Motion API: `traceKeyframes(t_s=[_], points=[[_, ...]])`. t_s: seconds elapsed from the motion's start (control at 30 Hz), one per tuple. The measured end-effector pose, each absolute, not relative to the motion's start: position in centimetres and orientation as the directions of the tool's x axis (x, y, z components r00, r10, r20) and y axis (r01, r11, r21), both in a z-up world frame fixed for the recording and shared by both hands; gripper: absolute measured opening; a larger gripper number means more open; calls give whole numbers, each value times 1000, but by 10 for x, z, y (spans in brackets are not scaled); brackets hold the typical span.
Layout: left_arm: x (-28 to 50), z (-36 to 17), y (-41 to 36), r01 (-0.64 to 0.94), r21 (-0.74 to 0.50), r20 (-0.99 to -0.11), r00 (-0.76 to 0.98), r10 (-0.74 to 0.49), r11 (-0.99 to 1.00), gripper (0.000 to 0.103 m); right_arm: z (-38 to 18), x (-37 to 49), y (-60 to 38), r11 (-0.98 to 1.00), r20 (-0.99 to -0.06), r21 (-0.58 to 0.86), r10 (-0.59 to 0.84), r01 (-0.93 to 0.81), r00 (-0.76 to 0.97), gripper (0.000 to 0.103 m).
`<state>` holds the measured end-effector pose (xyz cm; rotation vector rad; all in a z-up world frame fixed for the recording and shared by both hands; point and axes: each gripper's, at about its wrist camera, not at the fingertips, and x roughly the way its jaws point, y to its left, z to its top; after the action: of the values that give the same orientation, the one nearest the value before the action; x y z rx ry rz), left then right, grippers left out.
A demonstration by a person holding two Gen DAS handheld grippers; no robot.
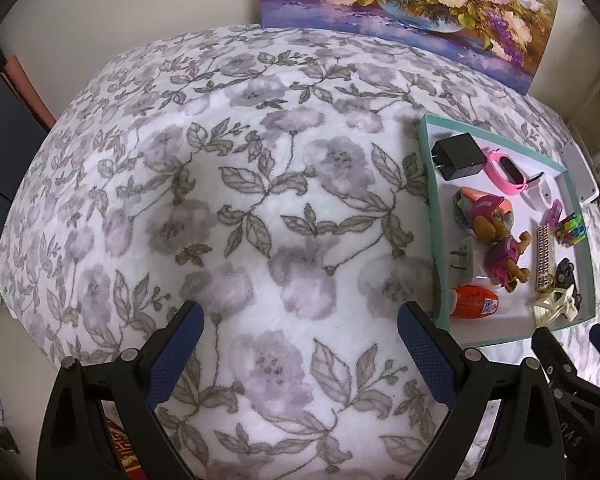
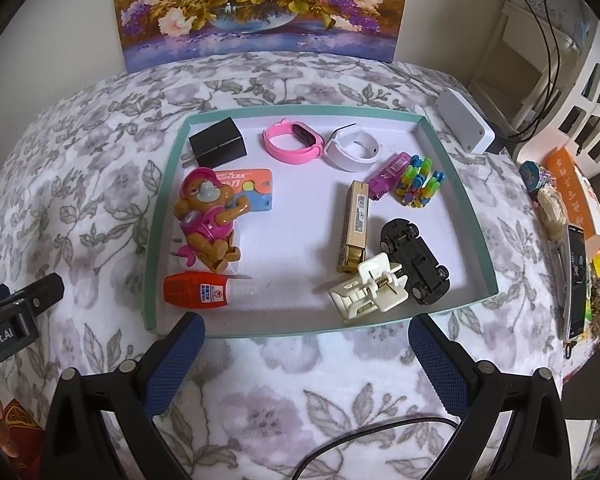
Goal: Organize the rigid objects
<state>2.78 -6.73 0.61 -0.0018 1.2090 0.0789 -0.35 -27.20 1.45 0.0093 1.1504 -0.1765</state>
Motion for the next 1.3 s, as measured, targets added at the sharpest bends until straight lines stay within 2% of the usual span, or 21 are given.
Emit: traceKeyframes(t_s=[1.3], points=[[30, 0, -63, -74, 79, -946, 310, 99, 994, 97, 14, 4, -278, 985, -908, -79, -134, 153, 397, 103]])
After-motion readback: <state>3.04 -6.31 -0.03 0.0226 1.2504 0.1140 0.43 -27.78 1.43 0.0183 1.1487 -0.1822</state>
